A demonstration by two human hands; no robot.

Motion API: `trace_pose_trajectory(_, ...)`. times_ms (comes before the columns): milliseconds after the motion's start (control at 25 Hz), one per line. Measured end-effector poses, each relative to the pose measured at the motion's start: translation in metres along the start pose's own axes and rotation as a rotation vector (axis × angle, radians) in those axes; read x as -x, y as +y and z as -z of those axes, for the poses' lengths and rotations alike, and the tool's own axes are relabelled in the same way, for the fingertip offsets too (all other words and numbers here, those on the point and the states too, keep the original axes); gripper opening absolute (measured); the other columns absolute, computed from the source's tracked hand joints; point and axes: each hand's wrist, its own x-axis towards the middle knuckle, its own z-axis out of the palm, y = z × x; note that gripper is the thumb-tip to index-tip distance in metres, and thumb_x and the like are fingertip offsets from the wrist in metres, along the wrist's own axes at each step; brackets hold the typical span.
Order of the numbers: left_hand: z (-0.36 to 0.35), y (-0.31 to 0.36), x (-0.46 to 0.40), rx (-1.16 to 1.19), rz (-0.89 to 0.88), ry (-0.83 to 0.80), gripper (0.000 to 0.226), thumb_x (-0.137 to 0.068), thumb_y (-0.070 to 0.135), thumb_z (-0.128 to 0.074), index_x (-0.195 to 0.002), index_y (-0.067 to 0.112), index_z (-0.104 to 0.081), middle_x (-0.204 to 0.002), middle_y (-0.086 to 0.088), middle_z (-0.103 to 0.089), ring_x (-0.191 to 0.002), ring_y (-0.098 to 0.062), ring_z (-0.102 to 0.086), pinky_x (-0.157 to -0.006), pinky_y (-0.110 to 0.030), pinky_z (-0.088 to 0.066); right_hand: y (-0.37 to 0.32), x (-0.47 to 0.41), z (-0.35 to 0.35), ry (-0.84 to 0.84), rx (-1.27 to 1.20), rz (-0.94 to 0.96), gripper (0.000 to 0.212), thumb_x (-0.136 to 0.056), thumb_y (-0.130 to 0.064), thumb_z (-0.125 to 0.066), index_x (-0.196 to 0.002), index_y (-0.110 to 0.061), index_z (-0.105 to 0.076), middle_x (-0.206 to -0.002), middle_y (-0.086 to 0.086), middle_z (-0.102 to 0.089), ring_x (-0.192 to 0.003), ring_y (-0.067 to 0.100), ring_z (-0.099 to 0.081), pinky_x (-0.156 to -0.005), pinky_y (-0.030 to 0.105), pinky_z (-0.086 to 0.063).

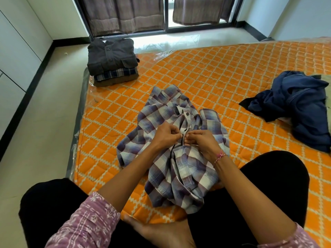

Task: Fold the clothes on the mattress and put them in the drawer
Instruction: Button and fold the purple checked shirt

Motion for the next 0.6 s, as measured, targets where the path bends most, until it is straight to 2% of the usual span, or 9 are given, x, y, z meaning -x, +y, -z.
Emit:
trace_pose_trajectory(160, 0.0, 0.001, 0.001, 0.179, 0.028, -0.03, 0.008, -0.085, 0.005, -0.067, -0.081, -0.002, -0.07, -0.067, -0.012, -0.066, -0.059, -0.015, -0.066, -0.058, -0.022, -0.056, -0.011, -0.002, 0.008, -0.049, 0.22, 0.065, 0.015, -0.083, 0.005, -0.065, -0.07, -0.002, -0.064, -0.065, 0.011, -0.06, -0.057, 0.015, -0.06, -0.053, 0.021, -0.055)
trace_pose_trajectory(280, -0.004, 0.007, 0.003, 0.39, 0.162, 0.006, 0.01, -0.09, 0.001, -0.059, -0.09, -0.005, -0.067, -0.072, -0.01, -0.066, -0.06, -0.01, -0.067, -0.056, -0.018, -0.056, -0.007, -0.008, 0.004, 0.01, 0.396, 0.16, 0.019, -0.081, -0.005, -0.071, -0.064, -0.01, -0.065, -0.066, 0.008, -0.063, -0.065, 0.021, -0.064, -0.066, 0.035, -0.06)
trace_pose_trajectory(400, -0.007, 0.011, 0.003, 0.536, 0.247, 0.056, 0.016, -0.091, 0.004, -0.057, -0.078, 0.005, -0.066, -0.072, -0.009, -0.064, -0.062, -0.013, -0.064, -0.058, -0.02, -0.056, -0.001, -0.009, -0.006, 0.173, 0.558, 0.326, 0.013, -0.082, -0.01, -0.069, -0.069, -0.012, -0.069, -0.072, 0.005, -0.068, -0.072, 0.023, -0.067, -0.071, 0.04, -0.058)
trace_pose_trajectory(480, -0.008, 0.011, 0.004, 0.565, 0.276, 0.066, 0.013, -0.089, 0.009, -0.064, -0.076, 0.008, -0.064, -0.074, -0.008, -0.064, -0.064, -0.013, -0.064, -0.061, -0.022, -0.057, 0.001, -0.009, -0.009, 0.171, 0.592, 0.357, 0.008, -0.084, -0.009, -0.066, -0.078, -0.007, -0.071, -0.076, 0.007, -0.069, -0.074, 0.022, -0.066, -0.072, 0.039, -0.057)
trace_pose_trajectory(600, -0.014, 0.011, 0.004, 0.656, 0.398, 0.152, 0.021, -0.09, 0.003, -0.061, -0.07, 0.008, -0.058, -0.071, -0.007, -0.061, -0.056, -0.008, -0.061, -0.055, -0.018, -0.055, 0.004, -0.009, -0.011, 0.165, 0.639, 0.399, 0.007, -0.082, -0.009, -0.066, -0.078, -0.005, -0.07, -0.076, 0.007, -0.07, -0.073, 0.021, -0.066, -0.073, 0.041, -0.056)
